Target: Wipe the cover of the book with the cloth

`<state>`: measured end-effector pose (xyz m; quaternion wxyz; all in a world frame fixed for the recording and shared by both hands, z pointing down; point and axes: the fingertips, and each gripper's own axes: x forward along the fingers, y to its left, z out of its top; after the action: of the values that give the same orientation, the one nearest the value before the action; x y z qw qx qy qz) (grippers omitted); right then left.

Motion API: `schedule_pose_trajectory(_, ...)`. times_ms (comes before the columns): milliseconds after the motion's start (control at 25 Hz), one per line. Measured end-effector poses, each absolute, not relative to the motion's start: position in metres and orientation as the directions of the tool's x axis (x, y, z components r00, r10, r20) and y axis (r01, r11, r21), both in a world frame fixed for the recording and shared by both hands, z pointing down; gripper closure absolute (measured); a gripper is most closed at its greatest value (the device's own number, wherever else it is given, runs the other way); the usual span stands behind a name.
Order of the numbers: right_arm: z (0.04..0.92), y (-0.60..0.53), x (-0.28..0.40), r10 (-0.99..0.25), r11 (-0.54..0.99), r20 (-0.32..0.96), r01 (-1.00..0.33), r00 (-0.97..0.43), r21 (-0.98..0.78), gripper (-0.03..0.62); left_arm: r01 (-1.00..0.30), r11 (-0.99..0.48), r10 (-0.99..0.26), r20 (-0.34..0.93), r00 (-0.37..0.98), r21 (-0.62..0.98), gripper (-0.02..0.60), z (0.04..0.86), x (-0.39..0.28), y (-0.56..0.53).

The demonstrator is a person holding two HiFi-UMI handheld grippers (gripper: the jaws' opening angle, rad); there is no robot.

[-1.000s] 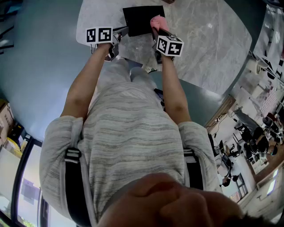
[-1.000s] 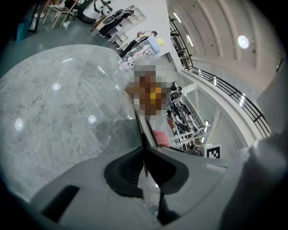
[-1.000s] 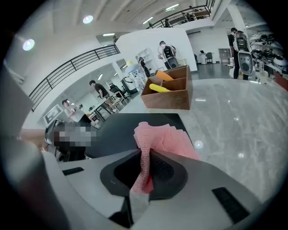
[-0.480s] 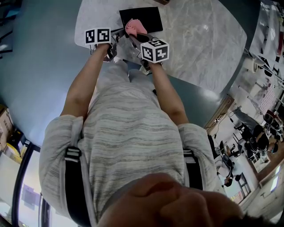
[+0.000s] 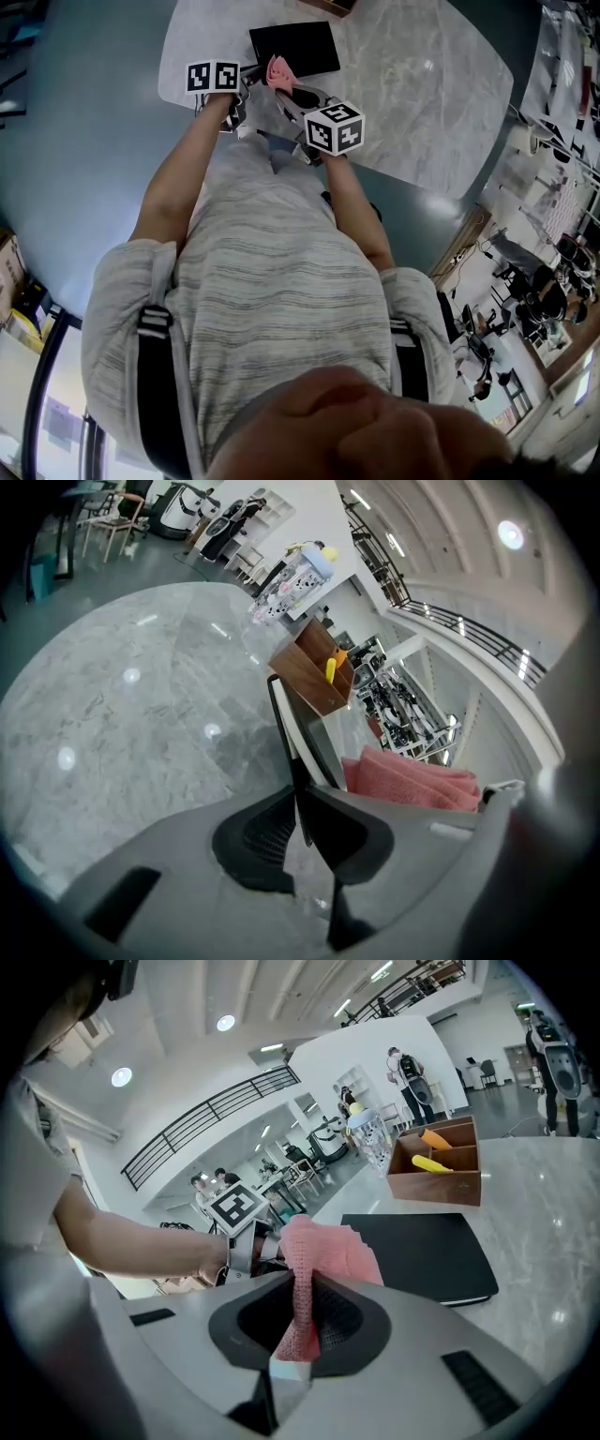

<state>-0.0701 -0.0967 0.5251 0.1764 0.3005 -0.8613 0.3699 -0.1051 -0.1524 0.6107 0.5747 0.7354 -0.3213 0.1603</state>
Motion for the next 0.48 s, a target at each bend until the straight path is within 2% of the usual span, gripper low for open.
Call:
schedule_pose_trajectory(200, 0.518, -0.096, -0.049, -0.434, 0.528, 0.525, -0.679, -0.732, -0.511, 0.559, -0.765, -0.184, -0.272, 0.716, 0.643, 0.618, 0.549, 0.618, -0.119, -0.150)
schedule_pose_trajectory(240, 0.517, -0.096, -0.045, -0.443, 0.522, 0.524, -0.684, -0.728, -0.509, 0.559, -0.773, -0.191, -0.272, 0.725, 0.633, 0.604, 0.530, 0.618, -0.120, -0.151)
schedule_pose_trajectory(280, 0.515, -0.097, -0.040, -0.452, 0.517, 0.522, -0.689, -0.723, -0.508, 0.559, -0.779, -0.199, -0.271, 0.730, 0.627, 0.595, 0.514, 0.616, -0.121, -0.152)
schedule_pose_trajectory(480, 0.506, -0.097, -0.016, -0.492, 0.491, 0.514, -0.711, -0.703, -0.503, 0.559, -0.767, -0.310, -0.293, 0.711, 0.640, 0.562, 0.513, 0.590, -0.106, -0.154)
